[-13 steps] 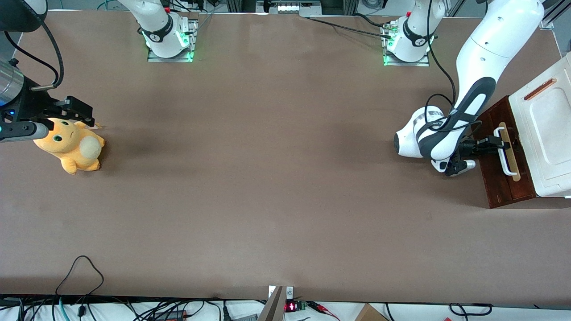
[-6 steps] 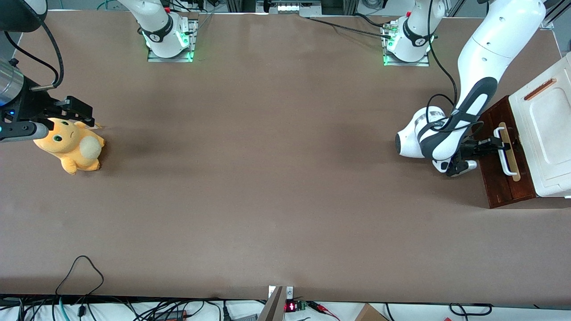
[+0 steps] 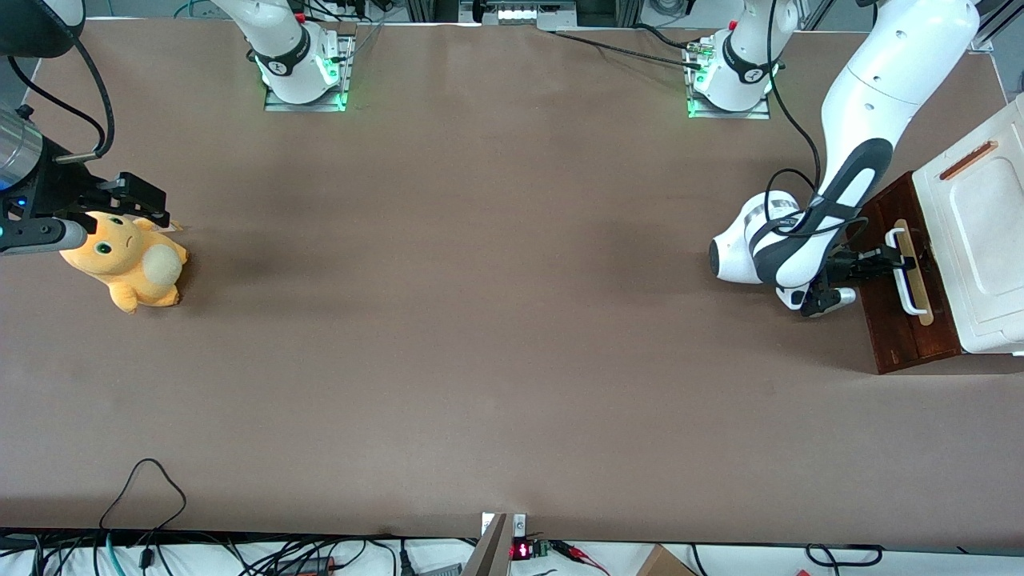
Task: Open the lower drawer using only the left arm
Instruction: 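Close the left gripper on the white bar handle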
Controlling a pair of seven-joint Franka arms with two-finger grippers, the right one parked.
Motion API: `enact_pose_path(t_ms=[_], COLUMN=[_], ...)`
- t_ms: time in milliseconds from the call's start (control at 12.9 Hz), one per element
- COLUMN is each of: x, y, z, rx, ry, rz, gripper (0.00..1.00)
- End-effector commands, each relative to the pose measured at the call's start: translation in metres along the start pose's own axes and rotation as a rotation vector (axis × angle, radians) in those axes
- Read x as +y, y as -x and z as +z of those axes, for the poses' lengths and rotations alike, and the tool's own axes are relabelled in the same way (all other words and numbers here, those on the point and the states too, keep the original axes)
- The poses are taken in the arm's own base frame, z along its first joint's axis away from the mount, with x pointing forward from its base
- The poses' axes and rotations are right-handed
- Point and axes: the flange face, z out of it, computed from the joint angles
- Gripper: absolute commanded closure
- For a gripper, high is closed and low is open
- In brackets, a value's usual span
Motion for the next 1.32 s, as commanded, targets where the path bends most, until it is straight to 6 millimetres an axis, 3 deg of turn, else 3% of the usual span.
enact_pose_path(t_ms=[0,310,619,774,1084,1239], x=[-0.003,-0.003,-0.003,-0.004,-0.009,-0.013], y=[-0.008,-0.008,-0.008,-0.008,-0.011,-0.013], z=[0.006,0.008,0.007,0.007,-0.023,-0.051], rx=[0.017,0.014,0.016,0.017,0.064,0.111], ry=[-0.005,-0.005,-0.005,-0.005,0.013,0.026], rz=[0.011,0.011,0.011,0.009,0.012,0.042], gripper=[0.75,0.74,0.97,1.00,1.00,1.00])
